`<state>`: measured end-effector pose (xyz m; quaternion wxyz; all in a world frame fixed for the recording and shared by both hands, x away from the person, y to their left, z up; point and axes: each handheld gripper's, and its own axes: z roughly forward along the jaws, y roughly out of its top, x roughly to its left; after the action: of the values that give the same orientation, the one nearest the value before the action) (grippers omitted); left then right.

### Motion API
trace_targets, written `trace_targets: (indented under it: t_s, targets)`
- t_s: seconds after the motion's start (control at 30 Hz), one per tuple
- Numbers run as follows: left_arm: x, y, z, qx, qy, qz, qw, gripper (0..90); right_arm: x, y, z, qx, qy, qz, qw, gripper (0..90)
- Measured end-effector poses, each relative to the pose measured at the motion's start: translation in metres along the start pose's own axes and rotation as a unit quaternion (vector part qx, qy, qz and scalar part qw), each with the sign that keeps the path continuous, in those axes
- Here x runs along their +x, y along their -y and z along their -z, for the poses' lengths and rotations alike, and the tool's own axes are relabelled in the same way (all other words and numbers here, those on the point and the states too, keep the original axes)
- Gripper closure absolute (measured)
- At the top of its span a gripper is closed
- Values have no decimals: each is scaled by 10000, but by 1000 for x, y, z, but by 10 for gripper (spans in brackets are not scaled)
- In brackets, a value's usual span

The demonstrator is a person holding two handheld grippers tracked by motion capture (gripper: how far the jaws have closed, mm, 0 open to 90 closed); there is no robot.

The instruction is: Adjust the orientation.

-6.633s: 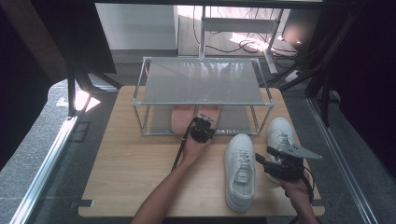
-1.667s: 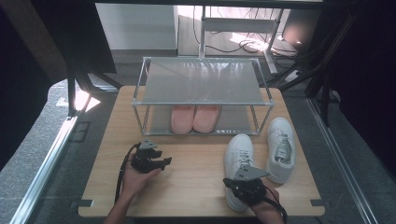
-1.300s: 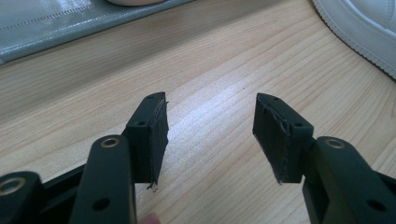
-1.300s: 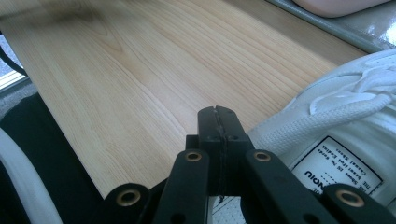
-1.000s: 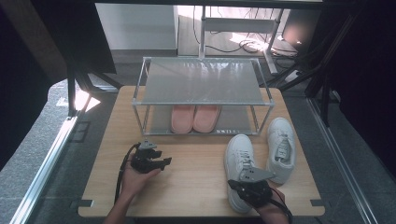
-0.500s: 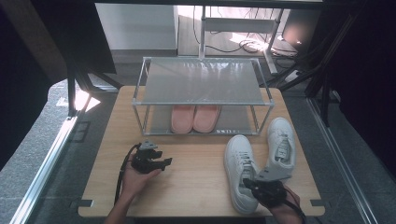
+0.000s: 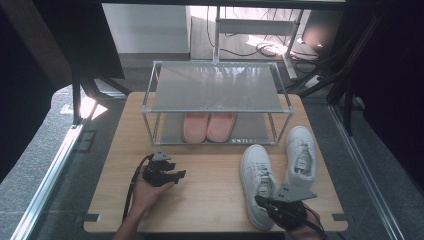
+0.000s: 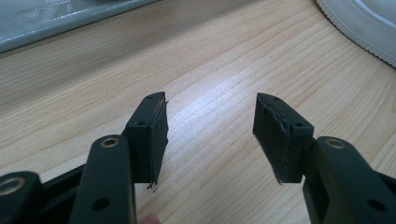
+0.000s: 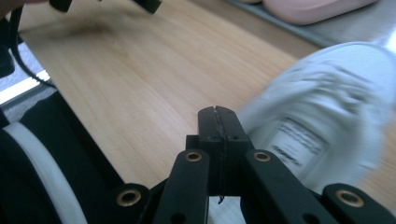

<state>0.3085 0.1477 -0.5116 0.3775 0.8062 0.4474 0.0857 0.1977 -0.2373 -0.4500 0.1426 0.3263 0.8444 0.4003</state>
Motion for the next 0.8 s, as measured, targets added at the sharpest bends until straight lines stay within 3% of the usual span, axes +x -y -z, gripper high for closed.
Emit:
trace_targets:
  t_s: [0.23, 0.57, 0.8]
  targets:
    - [1, 0, 2, -31, -9, -18, 10000, 458, 7, -7, -22, 335, 57, 165, 9993, 900]
    - [1, 0, 1, -6, -8, -12, 10000, 459, 10, -7, -24, 508, 268, 199, 9981, 900]
    - [2, 0, 2, -10, -16, 16, 10000, 459, 7, -7, -23, 565, 250, 160, 9980, 900]
